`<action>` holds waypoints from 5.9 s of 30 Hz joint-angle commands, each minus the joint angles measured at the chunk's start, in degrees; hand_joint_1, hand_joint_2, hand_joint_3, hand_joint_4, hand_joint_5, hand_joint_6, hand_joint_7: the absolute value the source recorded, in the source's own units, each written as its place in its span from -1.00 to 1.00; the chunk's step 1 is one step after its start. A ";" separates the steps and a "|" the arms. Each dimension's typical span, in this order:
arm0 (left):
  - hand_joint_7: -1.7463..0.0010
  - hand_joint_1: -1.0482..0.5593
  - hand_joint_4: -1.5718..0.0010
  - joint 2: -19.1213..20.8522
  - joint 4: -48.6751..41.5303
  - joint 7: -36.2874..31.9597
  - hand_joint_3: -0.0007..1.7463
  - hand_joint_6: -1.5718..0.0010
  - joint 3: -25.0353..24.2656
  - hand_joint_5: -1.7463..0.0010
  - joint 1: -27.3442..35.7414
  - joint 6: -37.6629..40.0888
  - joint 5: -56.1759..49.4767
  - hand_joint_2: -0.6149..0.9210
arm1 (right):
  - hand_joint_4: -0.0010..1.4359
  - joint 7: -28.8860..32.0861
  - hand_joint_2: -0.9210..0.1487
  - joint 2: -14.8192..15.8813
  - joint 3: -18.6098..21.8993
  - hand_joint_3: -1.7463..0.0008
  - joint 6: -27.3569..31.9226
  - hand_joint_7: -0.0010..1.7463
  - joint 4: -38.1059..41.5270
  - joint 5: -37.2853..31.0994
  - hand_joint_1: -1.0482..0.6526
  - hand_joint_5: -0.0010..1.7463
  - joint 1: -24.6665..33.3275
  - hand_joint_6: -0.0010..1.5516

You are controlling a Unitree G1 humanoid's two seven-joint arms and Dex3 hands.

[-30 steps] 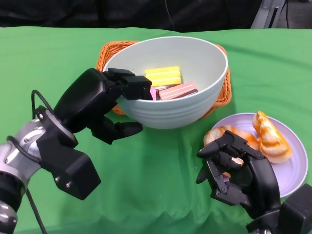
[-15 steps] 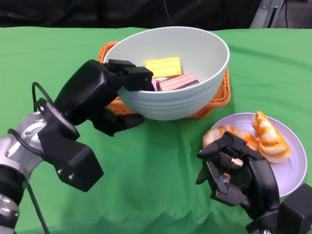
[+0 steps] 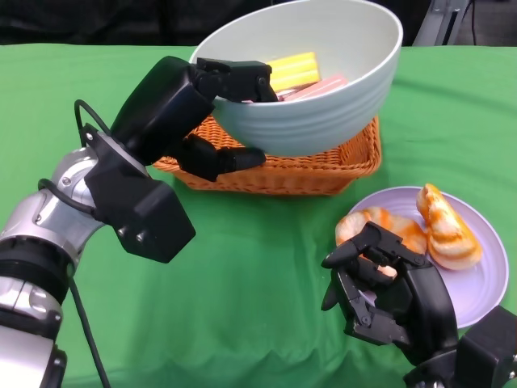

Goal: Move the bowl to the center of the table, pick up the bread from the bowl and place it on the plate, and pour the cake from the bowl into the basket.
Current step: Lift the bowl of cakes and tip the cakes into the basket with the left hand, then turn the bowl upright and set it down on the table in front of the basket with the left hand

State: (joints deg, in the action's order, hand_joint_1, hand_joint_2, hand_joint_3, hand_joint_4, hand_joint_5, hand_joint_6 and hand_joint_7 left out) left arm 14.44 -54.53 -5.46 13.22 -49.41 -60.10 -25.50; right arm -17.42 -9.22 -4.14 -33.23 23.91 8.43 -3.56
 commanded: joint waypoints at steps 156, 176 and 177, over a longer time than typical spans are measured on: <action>-0.70 0.18 -0.04 -8.86 13.36 30.20 0.26 0.06 -13.65 -1.00 2.33 22.08 24.94 0.61 | 0.03 -0.13 -0.34 0.49 -0.63 -0.19 -1.57 0.46 0.13 -0.40 0.08 0.76 1.32 -0.12; -0.77 0.19 0.12 1.48 10.85 12.32 0.28 0.14 -11.81 -1.00 7.82 -1.71 5.53 0.55 | 0.00 1.79 -0.39 1.90 -0.53 -0.06 2.59 0.47 -3.07 -1.28 0.06 0.82 0.62 -0.12; -0.77 0.18 0.12 1.88 10.85 10.44 0.29 0.14 -11.77 -1.00 8.10 -2.46 3.84 0.54 | 0.00 1.95 -0.39 1.93 -0.56 -0.06 2.89 0.47 -3.27 -1.28 0.07 0.82 0.65 -0.12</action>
State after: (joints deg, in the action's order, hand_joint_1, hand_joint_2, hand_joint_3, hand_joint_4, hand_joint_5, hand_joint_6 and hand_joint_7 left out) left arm 14.42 -44.55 8.21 2.02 -41.87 -60.91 -20.25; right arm -15.92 -8.08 -5.18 -30.84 21.69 7.49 -2.73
